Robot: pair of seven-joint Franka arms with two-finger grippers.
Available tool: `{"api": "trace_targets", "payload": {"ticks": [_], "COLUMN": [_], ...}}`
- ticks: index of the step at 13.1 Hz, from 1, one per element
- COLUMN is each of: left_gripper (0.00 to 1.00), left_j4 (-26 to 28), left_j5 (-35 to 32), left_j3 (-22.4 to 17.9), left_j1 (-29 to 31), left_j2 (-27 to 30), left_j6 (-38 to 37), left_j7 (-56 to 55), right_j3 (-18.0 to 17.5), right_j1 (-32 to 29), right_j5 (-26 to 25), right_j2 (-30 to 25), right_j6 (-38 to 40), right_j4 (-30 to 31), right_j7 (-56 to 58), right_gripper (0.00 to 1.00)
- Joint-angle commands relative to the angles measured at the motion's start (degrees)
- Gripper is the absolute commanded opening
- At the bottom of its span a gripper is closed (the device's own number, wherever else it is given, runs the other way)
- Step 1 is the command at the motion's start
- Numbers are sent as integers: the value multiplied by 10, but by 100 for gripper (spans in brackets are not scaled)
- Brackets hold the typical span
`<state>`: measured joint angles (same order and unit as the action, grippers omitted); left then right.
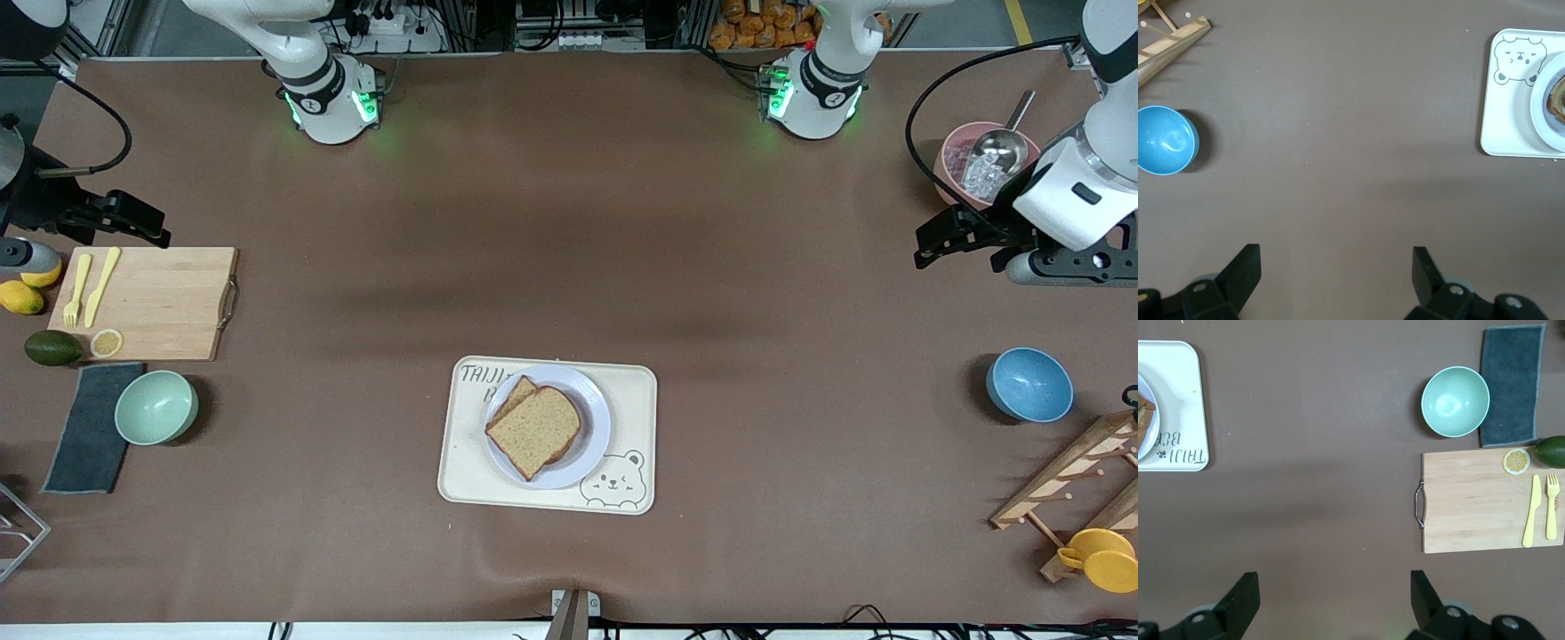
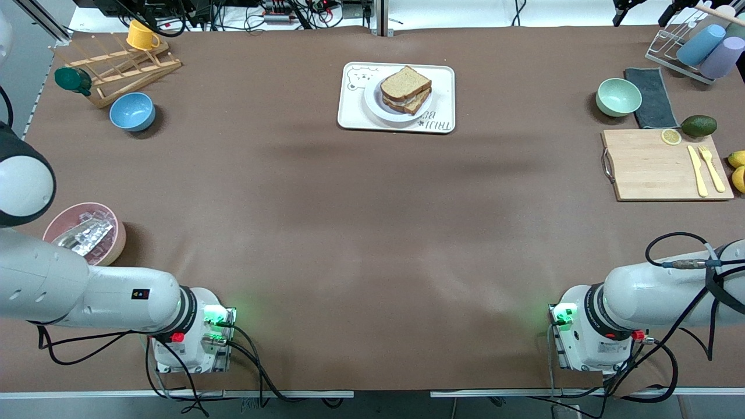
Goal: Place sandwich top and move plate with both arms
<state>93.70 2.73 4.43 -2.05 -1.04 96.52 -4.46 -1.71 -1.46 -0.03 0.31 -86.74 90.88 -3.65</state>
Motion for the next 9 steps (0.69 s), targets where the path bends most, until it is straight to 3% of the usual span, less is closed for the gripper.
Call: {"api": "trace_targets", "payload": {"ticks": [1, 9], "left_gripper": [100, 100], "left_j4": [-7, -12], "left_j5": [2, 3], "left_j3": [4, 5], "left_j1": [5, 6], "left_j2": [-3, -3], "left_j6": [-9, -4], "left_j7": [9, 9], "right_j3": [5, 5], "right_j1": [3, 3], "right_j5": [10, 11], "right_j2": [-2, -2], "right_j6": [2, 5], "right_j4": [0, -1], "right_j7": [8, 8], "right_gripper": [100, 100]}}
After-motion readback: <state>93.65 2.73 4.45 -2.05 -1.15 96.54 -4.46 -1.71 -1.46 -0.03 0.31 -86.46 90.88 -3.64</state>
